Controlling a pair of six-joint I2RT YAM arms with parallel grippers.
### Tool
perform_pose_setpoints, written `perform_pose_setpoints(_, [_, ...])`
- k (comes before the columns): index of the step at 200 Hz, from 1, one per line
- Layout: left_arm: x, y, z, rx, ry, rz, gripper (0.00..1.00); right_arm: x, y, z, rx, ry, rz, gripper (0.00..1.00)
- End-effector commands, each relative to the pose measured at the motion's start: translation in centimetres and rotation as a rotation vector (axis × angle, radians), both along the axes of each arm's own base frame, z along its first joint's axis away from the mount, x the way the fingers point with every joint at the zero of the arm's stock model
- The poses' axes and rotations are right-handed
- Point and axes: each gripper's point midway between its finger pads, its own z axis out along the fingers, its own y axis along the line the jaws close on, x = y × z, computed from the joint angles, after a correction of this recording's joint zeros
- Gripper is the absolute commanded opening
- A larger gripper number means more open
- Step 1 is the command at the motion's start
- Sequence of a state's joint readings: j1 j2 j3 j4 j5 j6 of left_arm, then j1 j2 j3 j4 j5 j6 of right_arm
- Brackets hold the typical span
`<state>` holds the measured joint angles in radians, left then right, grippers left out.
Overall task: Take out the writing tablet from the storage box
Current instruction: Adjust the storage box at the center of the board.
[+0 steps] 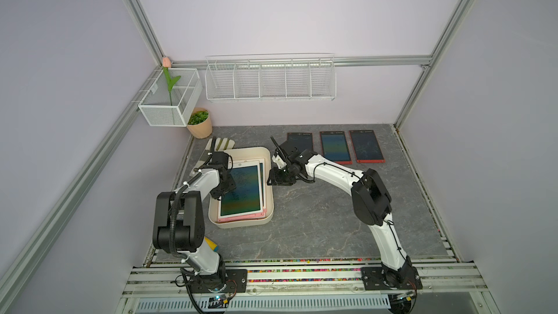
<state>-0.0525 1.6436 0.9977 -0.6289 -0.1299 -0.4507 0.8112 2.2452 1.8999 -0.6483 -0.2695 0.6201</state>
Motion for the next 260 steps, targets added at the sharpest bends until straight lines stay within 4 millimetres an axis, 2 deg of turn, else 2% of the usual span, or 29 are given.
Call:
perform_pose_setpoints(1, [0.7,0.1,1.5,-0.004,-0.036,0.003,0.54,0.0,-0.5,-1.5,-0.099,0.004,0.005,0.52])
perform_pose_setpoints(34, [0.8,0.0,2.4,-0.01,-0.059,0.002,0.54,0.3,-0.3,-4.1,-0.16,0.058,-0.015,0.47])
perform_pose_setpoints(48, [0.8,0.0,3.1,-0.013,-0.075,0.001,0.54,0.3,-0.1,-5.0,-0.164,0.081,-0.028,0.38])
perform_pose_setpoints(54, [0.8,-0.1,3.3,-0.015,-0.081,-0.002,0.54,0.3,0.0,-5.4,-0.161,0.088,-0.038,0.31])
perform_pose_setpoints(65, [0.8,0.0,3.9,-0.015,-0.092,-0.001,0.54,0.5,0.3,-6.1,-0.116,0.114,-0.053,0.2])
perform_pose_setpoints(105, [1.1,-0.5,6.4,-0.042,-0.146,-0.01,0.54,0.7,1.0,-7.7,0.094,0.214,-0.123,0.07])
perform_pose_setpoints(152, [1.0,-1.2,8.2,-0.09,-0.183,-0.015,0.55,0.9,0.0,-8.4,0.173,0.262,-0.146,0.07])
perform_pose_setpoints(182, [0.8,-1.6,10.0,-0.108,-0.23,-0.035,0.56,1.4,-0.1,-9.2,0.245,0.306,-0.184,0.07])
perform_pose_setpoints(202, [1.0,-2.3,10.6,-0.138,-0.248,-0.061,0.56,1.5,0.5,-9.3,0.287,0.32,-0.177,0.07])
perform_pose_setpoints(225, [0.8,-2.5,10.4,-0.149,-0.232,-0.066,0.57,1.8,0.4,-9.6,0.275,0.304,-0.182,0.07])
perform_pose_setpoints(260, [1.0,-3.1,8.3,-0.179,-0.195,-0.086,0.57,1.6,0.1,-8.9,0.267,0.293,-0.174,0.07])
